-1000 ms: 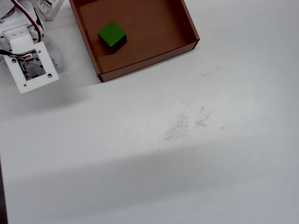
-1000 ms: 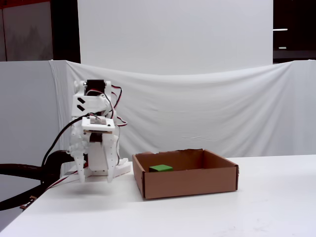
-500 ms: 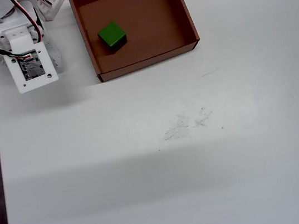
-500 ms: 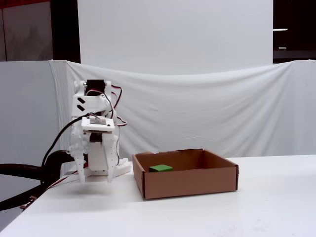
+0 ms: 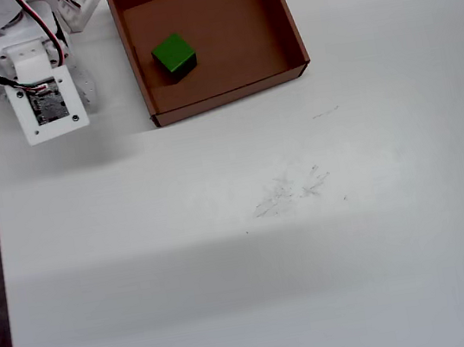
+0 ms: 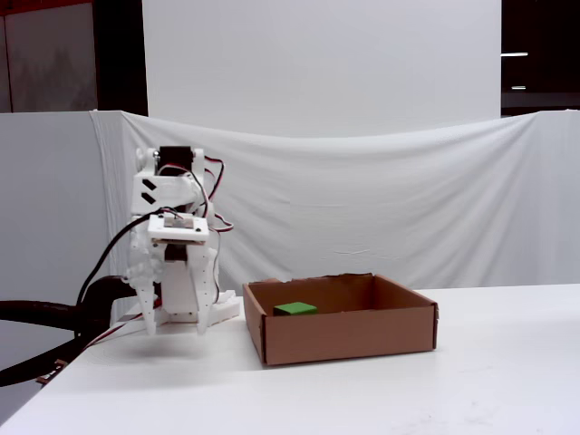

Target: Grasp a green cube and put it in a box.

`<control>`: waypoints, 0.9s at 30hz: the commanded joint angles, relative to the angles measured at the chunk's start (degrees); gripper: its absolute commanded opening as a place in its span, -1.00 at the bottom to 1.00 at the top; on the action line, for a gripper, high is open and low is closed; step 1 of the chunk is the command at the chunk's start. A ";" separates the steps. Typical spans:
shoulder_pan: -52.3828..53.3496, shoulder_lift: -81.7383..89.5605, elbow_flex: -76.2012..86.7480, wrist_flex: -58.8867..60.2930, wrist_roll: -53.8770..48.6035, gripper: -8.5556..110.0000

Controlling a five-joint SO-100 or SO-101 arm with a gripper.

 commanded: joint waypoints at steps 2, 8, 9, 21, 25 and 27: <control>0.26 0.26 -0.26 0.26 0.35 -0.50; 0.26 0.26 -0.26 0.26 0.53 -0.50; 0.26 0.26 -0.26 0.26 0.53 -0.50; 0.26 0.26 -0.26 0.26 0.79 -0.50; 0.26 0.26 -0.26 0.26 0.88 -0.50; 0.26 0.26 -0.26 0.26 0.88 -0.50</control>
